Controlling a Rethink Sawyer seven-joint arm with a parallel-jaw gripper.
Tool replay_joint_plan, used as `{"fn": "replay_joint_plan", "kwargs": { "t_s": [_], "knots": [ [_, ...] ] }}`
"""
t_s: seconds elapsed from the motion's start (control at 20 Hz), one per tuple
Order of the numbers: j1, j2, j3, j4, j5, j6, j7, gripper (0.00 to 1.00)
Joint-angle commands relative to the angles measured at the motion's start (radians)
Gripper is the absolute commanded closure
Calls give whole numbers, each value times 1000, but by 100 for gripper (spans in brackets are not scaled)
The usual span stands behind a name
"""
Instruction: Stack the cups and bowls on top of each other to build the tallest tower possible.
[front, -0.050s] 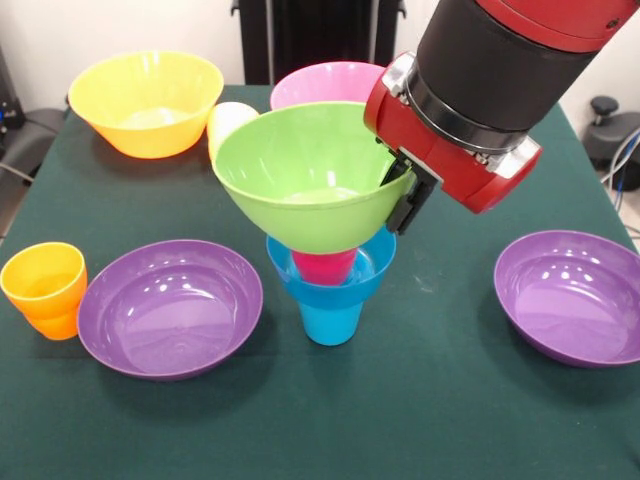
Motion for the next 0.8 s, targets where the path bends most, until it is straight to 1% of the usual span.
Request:
{"fn": "replay_joint_plan", "kwargs": {
  "t_s": [0.05,0.2,0.25,0.3,0.4,0.55,0.65,0.8],
  "knots": [
    [-13,4,94,30,-101,37,-330,100],
    [-17,11,92,13,-98,44,-334,100],
    [-29,33,80,-35,-85,68,-331,100],
    [-30,36,79,-42,-82,71,-330,100],
    [-26,33,82,-33,-82,72,-327,100],
    [-17,18,94,7,-82,96,-328,100],
    [-14,7,102,30,-86,94,-337,100],
    [-17,9,100,24,-84,110,-343,100]
  ]
}}
